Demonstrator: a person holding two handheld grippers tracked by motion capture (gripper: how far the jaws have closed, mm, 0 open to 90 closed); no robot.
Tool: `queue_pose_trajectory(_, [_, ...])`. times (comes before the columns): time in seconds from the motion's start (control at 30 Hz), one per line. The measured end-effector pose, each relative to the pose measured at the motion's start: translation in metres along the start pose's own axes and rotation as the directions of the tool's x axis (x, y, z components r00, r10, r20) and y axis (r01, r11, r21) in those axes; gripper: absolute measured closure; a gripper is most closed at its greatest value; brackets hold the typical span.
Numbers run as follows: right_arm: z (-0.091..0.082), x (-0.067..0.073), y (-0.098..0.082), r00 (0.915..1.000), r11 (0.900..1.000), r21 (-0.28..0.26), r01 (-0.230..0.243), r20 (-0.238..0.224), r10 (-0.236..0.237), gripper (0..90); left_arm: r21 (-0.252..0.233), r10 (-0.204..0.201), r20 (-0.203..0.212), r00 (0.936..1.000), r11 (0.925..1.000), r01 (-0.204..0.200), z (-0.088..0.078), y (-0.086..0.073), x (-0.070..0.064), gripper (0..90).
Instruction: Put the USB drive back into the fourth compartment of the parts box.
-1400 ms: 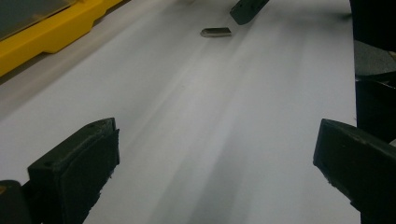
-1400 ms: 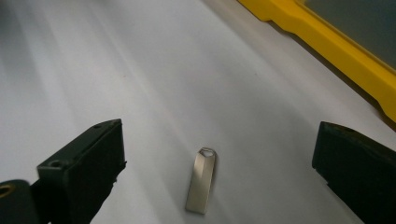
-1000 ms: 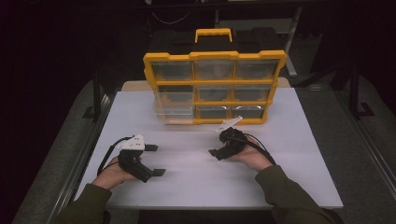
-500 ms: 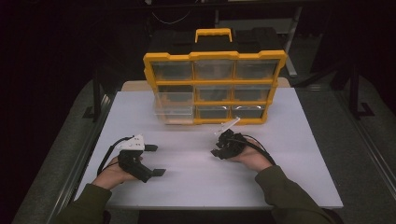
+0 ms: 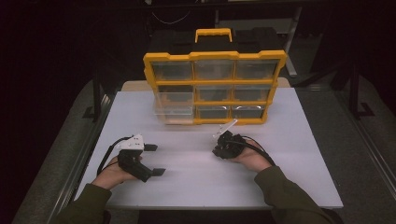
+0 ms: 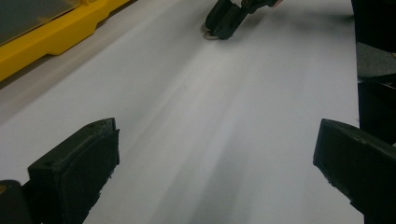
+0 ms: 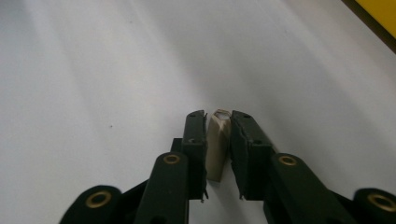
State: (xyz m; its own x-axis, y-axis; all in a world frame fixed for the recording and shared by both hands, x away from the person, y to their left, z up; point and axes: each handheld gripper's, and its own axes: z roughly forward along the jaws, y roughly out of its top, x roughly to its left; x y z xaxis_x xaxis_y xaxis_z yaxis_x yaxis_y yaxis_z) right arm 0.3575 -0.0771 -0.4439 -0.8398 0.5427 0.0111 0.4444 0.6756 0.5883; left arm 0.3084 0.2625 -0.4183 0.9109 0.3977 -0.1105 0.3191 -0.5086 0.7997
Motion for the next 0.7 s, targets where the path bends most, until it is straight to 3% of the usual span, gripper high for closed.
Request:
queue_pose_trajectory(0.43, [0.0000,0.0002,0.0001,0.9996,1.000,0.002,0.027,0.003,-0.027,77.8,-0.002,0.002,0.002,1.0000,1.0000,-0.002,-0.0002,0.0000,-0.0004,0.0])
queue_pose_trajectory(0.7, [-0.0071,0.0009,0.0057,0.9997,1.000,-0.008,0.016,-0.016,-0.016,77.8,-0.004,0.004,-0.002,1.0000,1.0000,-0.004,-0.0007,-0.0001,0.0002,0.0])
